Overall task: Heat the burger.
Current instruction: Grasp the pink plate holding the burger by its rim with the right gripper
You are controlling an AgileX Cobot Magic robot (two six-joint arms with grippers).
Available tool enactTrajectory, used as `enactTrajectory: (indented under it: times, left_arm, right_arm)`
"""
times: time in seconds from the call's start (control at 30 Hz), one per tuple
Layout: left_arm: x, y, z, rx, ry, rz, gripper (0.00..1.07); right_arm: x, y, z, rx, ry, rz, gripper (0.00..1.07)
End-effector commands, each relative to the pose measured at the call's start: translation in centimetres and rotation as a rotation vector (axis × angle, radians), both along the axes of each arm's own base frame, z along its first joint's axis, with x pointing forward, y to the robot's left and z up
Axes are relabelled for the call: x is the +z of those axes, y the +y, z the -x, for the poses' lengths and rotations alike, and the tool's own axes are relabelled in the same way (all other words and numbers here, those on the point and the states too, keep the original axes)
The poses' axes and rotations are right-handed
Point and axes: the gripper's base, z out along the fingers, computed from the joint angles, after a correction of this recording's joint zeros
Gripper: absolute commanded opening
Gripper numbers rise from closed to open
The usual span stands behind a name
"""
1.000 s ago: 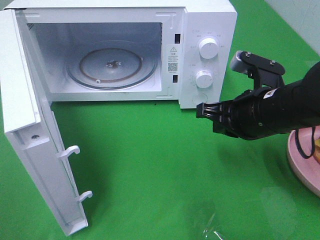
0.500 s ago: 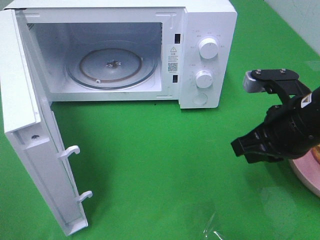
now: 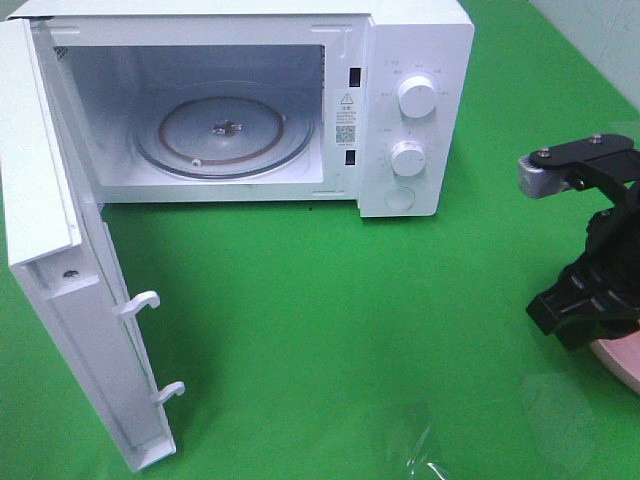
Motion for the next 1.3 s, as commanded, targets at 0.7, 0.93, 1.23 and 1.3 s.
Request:
enactTrajectory:
  times: [0.7, 0.93, 1.23, 1.3]
  left_arm:
    - [0.0, 0.0, 0.3, -0.005, -0.033, 0.004, 0.99]
    - [0.0, 0.0, 0.3, -0.005, -0.033, 0.004, 0.99]
    - [0.0, 0.0, 0.3, -0.005, -0.033, 0.004, 0.99]
    - [0.0, 0.0, 0.3, -0.005, -0.033, 0.004, 0.99]
  right_arm:
    - [0.6, -3.2, -2.0, -0.056, -0.082, 0.121, 0.91]
    - [-1.1, -3.7, -2.8, -0.08, -0.023, 0.132, 0.82]
    - [-4.1, -4.0, -4.4, -0.135, 0.018, 0.127, 0.76]
    - [-4.5, -4.0, -4.6, -0.143, 0.012, 0.125, 0.76]
